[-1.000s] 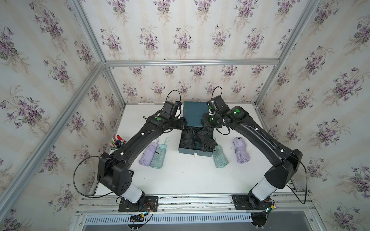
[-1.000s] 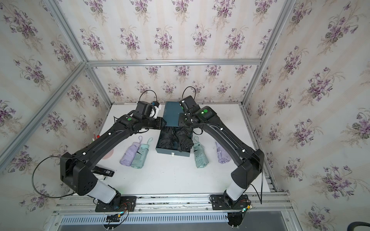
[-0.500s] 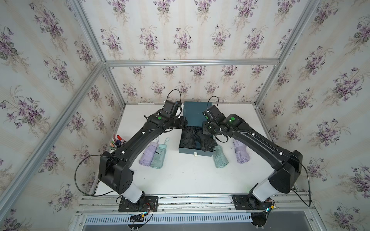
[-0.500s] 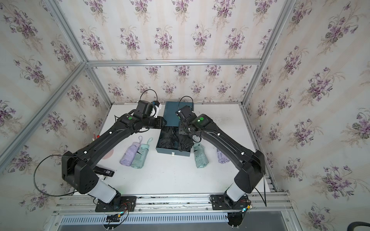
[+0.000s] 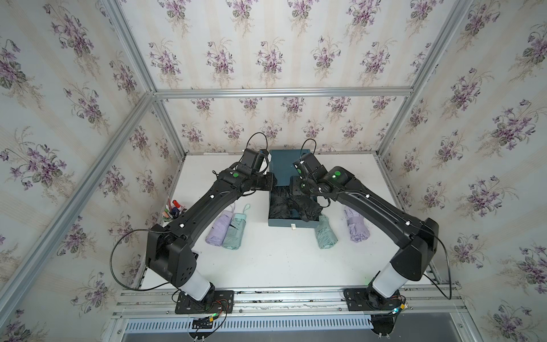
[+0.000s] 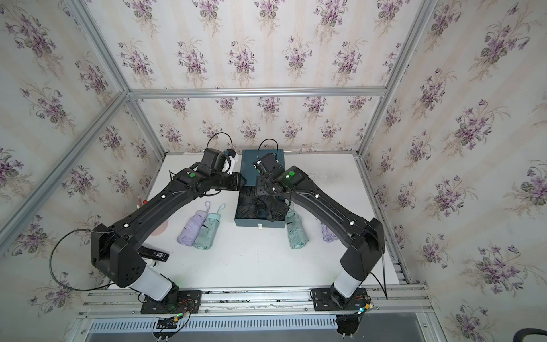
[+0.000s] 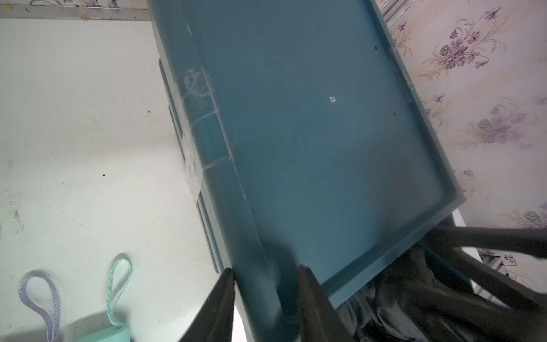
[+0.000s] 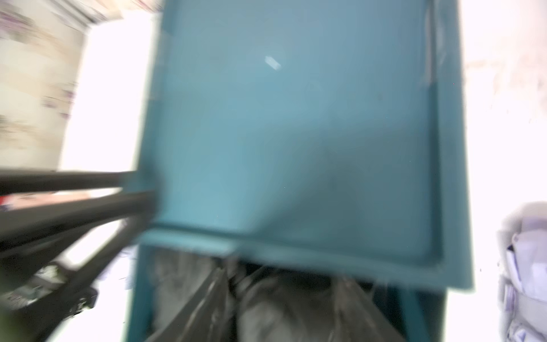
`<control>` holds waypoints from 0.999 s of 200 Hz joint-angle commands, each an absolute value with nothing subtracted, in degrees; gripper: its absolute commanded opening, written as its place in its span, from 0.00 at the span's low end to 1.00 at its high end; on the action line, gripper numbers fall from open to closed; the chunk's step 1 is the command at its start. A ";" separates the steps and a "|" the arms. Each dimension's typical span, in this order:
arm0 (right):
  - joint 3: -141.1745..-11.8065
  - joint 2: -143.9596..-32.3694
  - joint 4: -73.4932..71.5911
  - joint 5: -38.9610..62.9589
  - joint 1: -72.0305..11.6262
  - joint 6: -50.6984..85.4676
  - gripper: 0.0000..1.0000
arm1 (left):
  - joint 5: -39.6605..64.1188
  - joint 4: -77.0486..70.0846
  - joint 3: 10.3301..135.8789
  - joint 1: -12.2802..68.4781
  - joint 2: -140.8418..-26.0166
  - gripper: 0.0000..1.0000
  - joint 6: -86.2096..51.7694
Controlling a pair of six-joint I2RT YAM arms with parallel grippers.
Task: Place the umbrella in the drawer by color
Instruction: Place the umbrella in the drawer.
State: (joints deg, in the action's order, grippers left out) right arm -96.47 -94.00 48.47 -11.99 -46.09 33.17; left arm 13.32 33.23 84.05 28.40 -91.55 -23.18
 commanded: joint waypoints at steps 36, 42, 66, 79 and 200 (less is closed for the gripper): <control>-92.79 -83.52 59.85 -21.41 -52.51 35.94 0.66 | 13.26 40.34 83.97 28.39 -92.20 0.36 -22.81; -90.40 -81.44 59.59 -21.07 -53.21 36.85 0.59 | 13.16 40.42 83.91 28.37 -92.29 0.36 -22.78; -81.47 -75.45 57.89 -19.31 -55.77 40.24 0.45 | 12.98 40.80 84.28 28.28 -92.66 0.36 -22.68; -77.95 -73.92 56.18 -18.05 -56.58 41.25 0.43 | 12.92 41.04 84.44 28.30 -92.82 0.36 -22.66; -80.72 -85.18 44.00 -21.56 -53.56 38.19 0.07 | 16.69 41.96 84.60 28.39 -94.41 0.36 -23.29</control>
